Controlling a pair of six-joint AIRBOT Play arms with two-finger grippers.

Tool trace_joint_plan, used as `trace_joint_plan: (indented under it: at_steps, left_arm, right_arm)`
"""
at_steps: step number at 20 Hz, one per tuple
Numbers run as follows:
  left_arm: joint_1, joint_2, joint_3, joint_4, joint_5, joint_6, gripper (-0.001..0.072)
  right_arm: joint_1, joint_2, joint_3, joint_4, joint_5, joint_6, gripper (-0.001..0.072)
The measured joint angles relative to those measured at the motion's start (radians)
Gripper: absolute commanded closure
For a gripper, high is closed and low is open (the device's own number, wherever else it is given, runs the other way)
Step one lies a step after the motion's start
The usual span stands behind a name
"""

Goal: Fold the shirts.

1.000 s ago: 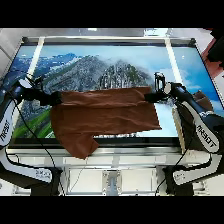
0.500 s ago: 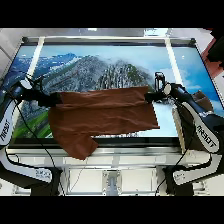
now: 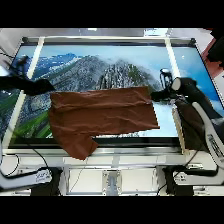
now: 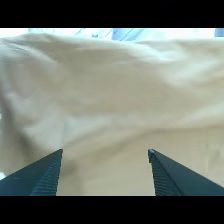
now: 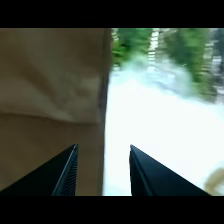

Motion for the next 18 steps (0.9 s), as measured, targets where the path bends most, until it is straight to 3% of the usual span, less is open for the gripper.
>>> trace_joint_plan:
  at_steps: [2,3,5,11,18]
  left_arm:
    - [0.053,0.171,-0.1,0.018,-0.047,0.018,0.0079]
    - [0.082,0.26,-0.179,0.025,-0.062,0.021,0.0117]
    - [0.136,0.44,-0.391,0.017,-0.087,0.013,0.0364]
    - [0.185,0.674,-0.921,-0.126,-0.123,-0.111,0.0339]
    - [0.192,0.71,-1.07,-0.188,-0.076,-0.2,0.0339]
  right_arm:
    - [-0.031,0.095,0.008,-0.06,0.039,0.019,0.0321]
    - [-0.054,0.138,0.011,-0.073,0.054,0.025,0.0322]
    - [-0.105,0.204,0.013,-0.065,0.08,0.031,0.0322]
    - [-0.188,0.274,0.016,0.08,0.141,-0.012,0.0322]
    - [-0.201,0.284,0.017,0.134,0.142,-0.045,0.0322]
